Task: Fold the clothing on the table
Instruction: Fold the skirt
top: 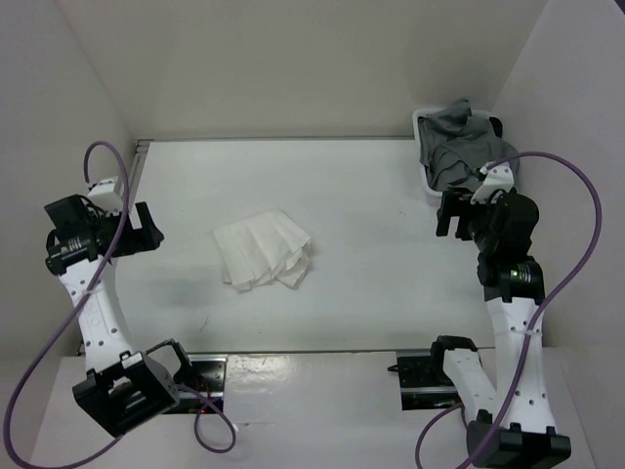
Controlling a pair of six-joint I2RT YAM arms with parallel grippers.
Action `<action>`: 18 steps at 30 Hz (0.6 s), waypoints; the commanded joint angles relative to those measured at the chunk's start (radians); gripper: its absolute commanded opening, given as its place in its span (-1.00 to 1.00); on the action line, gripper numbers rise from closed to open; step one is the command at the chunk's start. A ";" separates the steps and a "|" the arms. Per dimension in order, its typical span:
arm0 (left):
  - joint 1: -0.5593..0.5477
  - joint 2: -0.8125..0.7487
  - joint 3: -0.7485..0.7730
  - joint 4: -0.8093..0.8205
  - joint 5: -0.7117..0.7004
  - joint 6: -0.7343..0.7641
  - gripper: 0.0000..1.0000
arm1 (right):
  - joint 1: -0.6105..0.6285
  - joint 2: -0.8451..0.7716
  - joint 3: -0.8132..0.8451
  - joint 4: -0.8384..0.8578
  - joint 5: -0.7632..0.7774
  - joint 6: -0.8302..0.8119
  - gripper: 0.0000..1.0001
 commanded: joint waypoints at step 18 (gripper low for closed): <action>0.009 -0.053 0.017 0.023 0.055 0.017 0.98 | -0.009 -0.076 -0.043 0.056 0.034 0.005 0.96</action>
